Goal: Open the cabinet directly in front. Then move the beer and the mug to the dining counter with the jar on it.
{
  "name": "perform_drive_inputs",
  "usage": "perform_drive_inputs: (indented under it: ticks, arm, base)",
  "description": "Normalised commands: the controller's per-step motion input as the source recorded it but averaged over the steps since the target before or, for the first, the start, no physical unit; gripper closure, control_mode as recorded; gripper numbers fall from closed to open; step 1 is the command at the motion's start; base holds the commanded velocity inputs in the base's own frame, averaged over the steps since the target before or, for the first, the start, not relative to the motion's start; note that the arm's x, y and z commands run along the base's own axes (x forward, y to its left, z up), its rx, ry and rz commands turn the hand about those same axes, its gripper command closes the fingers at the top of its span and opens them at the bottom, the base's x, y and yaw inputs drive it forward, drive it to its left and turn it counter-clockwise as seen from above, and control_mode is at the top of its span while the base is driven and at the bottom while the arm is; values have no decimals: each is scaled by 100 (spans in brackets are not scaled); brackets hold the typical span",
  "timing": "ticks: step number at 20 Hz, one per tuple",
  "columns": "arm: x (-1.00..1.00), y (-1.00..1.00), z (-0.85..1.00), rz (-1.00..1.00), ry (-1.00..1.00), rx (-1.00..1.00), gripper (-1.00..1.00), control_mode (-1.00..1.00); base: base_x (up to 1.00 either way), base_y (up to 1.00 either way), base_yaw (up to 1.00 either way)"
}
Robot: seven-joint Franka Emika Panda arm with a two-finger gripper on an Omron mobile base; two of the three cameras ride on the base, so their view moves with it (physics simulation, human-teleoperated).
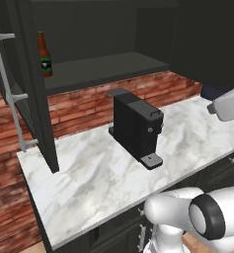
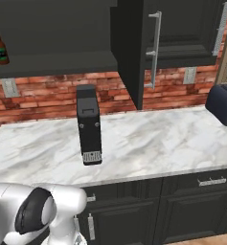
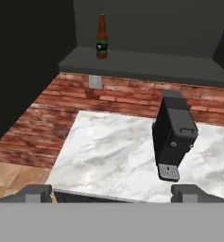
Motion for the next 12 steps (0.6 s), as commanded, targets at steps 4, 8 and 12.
perform_drive_inputs:
  ticks: [4,8,12]
  arm:
    - [8,6,0,41,-18,0,-100,-100]
    - [21,26,-1,34,-14,-1,-100,-100]
    - [13,36,-17,29,-9,0,-100,-100]
  base:
    - [0,0,0]
    - [0,0,0]
    - [0,0,0]
